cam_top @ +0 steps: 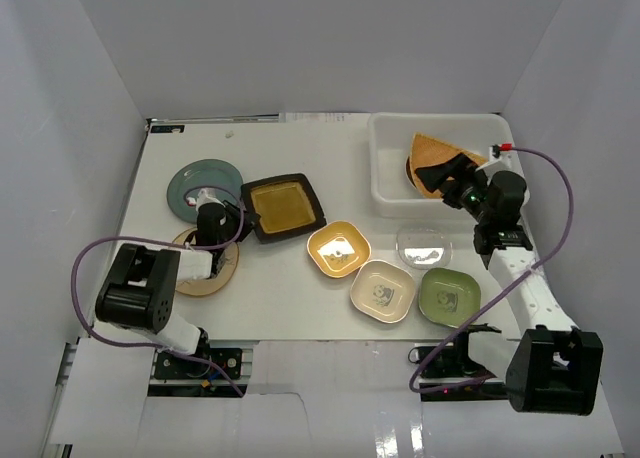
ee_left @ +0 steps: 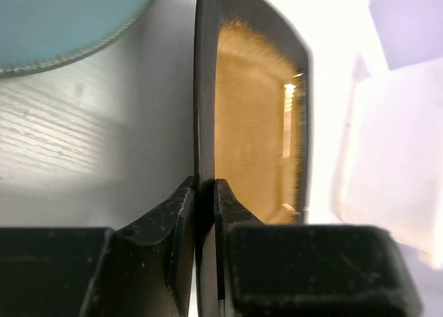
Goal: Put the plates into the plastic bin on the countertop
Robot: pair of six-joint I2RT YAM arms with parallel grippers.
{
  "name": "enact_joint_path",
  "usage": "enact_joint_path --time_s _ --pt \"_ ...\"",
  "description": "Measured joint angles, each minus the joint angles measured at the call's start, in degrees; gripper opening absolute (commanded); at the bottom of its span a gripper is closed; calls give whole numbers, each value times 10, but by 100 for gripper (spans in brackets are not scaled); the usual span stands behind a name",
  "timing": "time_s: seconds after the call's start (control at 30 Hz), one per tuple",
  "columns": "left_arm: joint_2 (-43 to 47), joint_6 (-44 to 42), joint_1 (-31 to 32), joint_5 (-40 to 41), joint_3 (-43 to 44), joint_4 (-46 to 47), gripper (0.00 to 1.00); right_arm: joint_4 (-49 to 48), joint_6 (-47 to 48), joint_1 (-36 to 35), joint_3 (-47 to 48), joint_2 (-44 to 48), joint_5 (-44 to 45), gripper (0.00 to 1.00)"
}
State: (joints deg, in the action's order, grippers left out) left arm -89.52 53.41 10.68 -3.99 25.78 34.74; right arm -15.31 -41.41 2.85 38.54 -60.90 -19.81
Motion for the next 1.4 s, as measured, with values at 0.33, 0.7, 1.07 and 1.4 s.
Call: enact_joint_path --time_s 0.33,0.7,1.07,1.4 --pt "212 15 -17 -10 -19 -19 0 13 103 -223 91 -93 -60 92" --pt "325 23 -35 -30 -20 -67 0 12 123 -351 169 -221 -50 90" --pt "290 40 -39 -43 -76 -63 0 15 130 -478 282 -478 7 97" --pt "277 31 -39 -61 -114 -62 0 49 137 -475 345 -547 65 99"
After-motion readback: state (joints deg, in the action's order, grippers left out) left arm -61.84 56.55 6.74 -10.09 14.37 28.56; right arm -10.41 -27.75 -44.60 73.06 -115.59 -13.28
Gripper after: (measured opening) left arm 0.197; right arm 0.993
